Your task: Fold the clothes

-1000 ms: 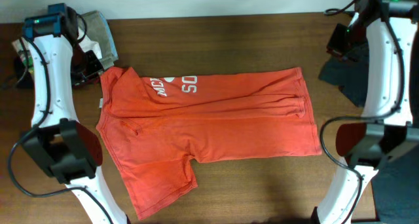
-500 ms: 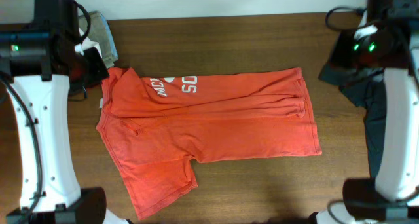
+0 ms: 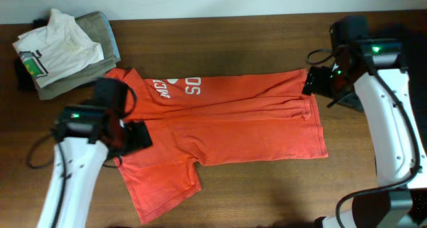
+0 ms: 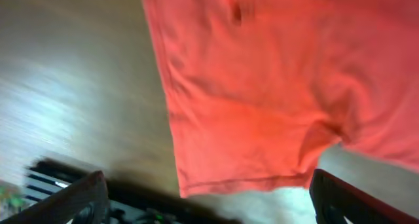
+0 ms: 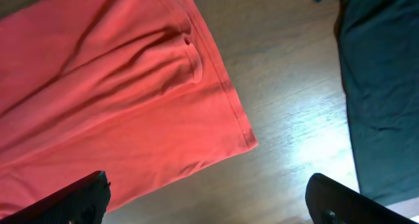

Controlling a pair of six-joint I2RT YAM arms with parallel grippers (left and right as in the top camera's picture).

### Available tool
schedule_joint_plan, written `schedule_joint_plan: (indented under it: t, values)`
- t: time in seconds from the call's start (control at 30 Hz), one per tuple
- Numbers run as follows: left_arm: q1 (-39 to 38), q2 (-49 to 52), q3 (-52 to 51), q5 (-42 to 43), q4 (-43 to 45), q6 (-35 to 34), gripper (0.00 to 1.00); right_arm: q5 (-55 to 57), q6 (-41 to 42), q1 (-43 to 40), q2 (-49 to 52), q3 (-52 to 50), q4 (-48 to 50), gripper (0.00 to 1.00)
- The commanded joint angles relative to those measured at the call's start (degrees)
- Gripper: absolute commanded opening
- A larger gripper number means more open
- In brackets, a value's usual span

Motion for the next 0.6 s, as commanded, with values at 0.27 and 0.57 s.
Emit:
schedule_joint_plan:
  t: [0.27,0.57]
  values:
    - [-0.2,1.5,-29.3,4.3,17.4,-12.7,0.99,1.6,1.0,0.1,-0.6,-2.4,3.6,0.99]
    - [-0.2,1.5,-32.2,5.8,17.8,-15.0,0.99,1.6,1.0,0.1,0.3,-5.7,5.6,0.99]
